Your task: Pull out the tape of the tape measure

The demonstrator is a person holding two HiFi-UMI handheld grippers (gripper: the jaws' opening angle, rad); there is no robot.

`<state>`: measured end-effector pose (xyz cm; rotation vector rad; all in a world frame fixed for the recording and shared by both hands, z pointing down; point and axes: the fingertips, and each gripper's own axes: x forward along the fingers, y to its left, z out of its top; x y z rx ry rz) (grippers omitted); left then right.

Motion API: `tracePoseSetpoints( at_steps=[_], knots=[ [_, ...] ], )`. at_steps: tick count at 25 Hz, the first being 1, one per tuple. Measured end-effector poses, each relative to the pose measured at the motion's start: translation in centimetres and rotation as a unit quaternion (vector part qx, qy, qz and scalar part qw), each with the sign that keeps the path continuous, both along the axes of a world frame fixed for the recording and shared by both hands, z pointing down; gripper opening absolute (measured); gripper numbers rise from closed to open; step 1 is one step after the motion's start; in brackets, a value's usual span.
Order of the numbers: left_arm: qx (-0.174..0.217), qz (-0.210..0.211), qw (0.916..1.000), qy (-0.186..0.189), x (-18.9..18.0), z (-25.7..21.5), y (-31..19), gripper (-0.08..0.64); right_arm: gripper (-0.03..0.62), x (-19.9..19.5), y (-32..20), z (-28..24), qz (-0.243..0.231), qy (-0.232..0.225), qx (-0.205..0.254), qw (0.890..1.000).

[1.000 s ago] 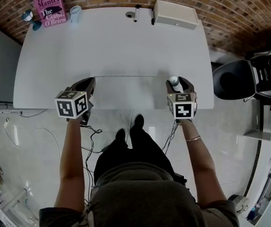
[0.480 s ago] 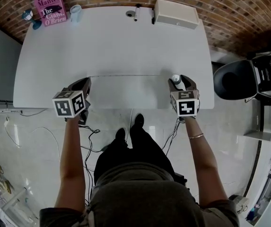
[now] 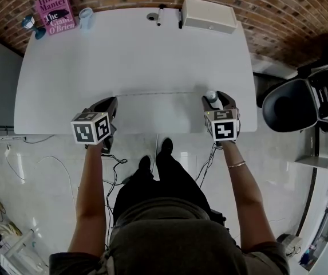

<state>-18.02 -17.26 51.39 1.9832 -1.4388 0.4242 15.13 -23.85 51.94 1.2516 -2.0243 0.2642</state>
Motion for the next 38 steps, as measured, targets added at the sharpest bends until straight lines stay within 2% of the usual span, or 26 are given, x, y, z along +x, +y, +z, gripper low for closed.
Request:
tracePoseSetpoints(
  at_steps=[10, 25, 38],
  knots=[
    [-0.012, 0.000, 0.9999, -0.001, 1.0, 0.7, -0.4, 0.025, 0.222, 0.4, -0.9, 1.0, -0.006, 0.001, -0.015, 1.000],
    [-0.035, -0.015, 0.9993, -0.004, 0.6, 2.3, -0.5, 0.025, 0.222, -0.3, -3.2, 3.8, -0.026, 0.017, -0.037, 0.999],
    [-0.048, -0.029, 0.9984, -0.001, 0.3, 3.1, -0.2, 0.026, 0.222, -0.8, -4.0, 4.1, -0.034, 0.028, -0.053, 0.998]
  ],
)
